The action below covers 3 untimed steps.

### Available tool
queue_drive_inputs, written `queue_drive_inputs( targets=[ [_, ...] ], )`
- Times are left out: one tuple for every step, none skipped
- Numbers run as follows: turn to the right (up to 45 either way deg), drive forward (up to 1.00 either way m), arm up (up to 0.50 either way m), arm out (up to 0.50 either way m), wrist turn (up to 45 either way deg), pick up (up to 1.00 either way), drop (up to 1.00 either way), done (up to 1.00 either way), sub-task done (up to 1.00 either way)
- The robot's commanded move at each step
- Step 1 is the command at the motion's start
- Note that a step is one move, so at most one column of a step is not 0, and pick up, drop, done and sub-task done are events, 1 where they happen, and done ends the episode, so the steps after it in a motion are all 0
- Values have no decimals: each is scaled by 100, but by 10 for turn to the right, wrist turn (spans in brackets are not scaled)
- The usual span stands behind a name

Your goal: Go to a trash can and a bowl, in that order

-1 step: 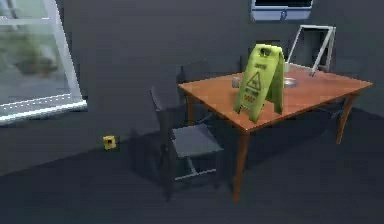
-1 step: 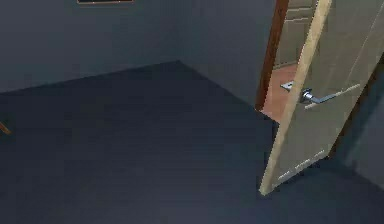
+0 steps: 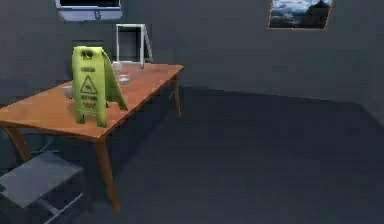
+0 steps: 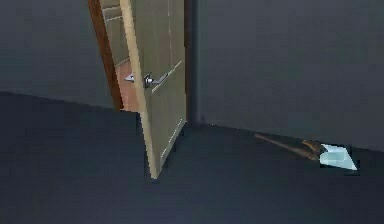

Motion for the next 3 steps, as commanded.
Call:
queue_drive_inputs(
  targets=[
    [390, 0, 0, 0, 0, 0, 0, 0, 0],
    [0, 95, 0, 0, 0, 0, 0, 0, 0],
    [450, 0, 0, 0, 0, 0, 0, 0, 0]
  ],
)
